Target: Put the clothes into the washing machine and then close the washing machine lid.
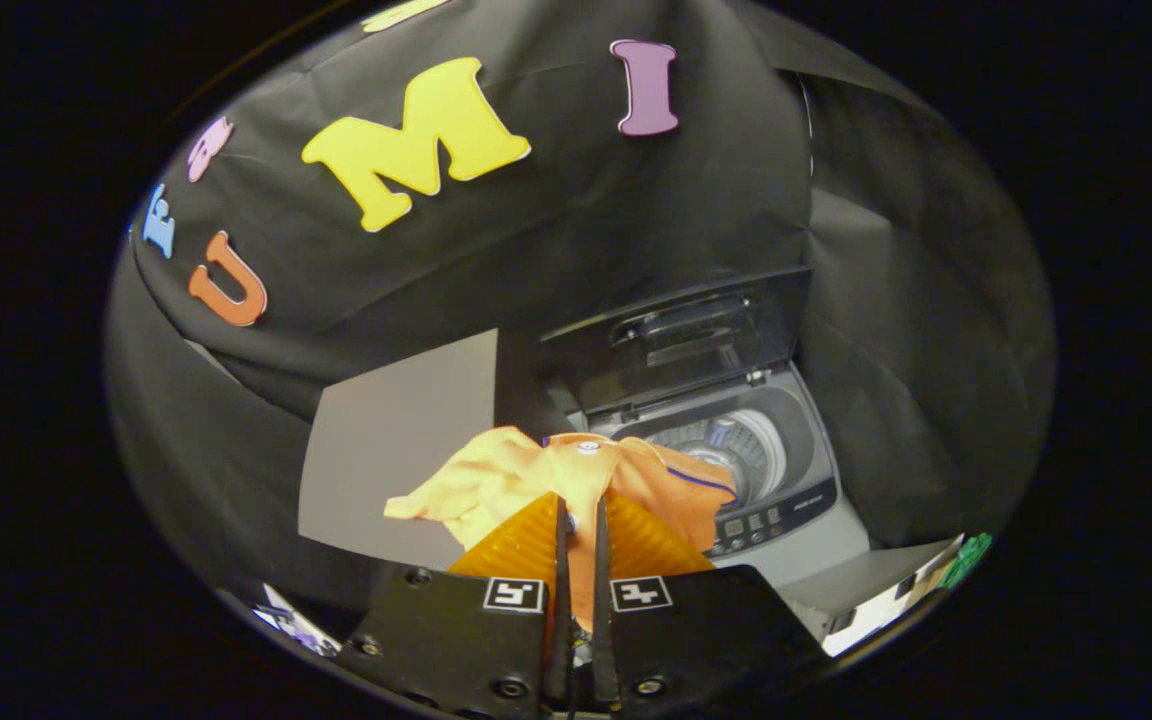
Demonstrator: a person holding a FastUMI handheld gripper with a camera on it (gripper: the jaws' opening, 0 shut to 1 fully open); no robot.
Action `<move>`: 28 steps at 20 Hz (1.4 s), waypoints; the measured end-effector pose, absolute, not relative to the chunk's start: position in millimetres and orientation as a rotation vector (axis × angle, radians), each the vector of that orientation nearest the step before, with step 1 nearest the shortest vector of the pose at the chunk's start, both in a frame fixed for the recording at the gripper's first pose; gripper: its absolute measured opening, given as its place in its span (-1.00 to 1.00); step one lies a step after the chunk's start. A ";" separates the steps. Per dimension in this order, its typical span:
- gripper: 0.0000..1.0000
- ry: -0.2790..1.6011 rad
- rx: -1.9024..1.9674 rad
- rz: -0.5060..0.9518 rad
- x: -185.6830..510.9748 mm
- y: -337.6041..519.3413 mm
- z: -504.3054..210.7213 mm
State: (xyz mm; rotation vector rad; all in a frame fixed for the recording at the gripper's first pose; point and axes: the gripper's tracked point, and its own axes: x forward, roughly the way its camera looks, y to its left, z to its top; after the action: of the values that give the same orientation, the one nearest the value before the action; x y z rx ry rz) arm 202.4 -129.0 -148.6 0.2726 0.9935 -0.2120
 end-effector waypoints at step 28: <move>-0.77 0.996 0.413 -0.251 227.9 -239.3 -239.8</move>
State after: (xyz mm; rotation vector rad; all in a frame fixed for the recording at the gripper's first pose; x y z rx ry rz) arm 227.9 -239.3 -239.8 0.4128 0.9963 -0.2509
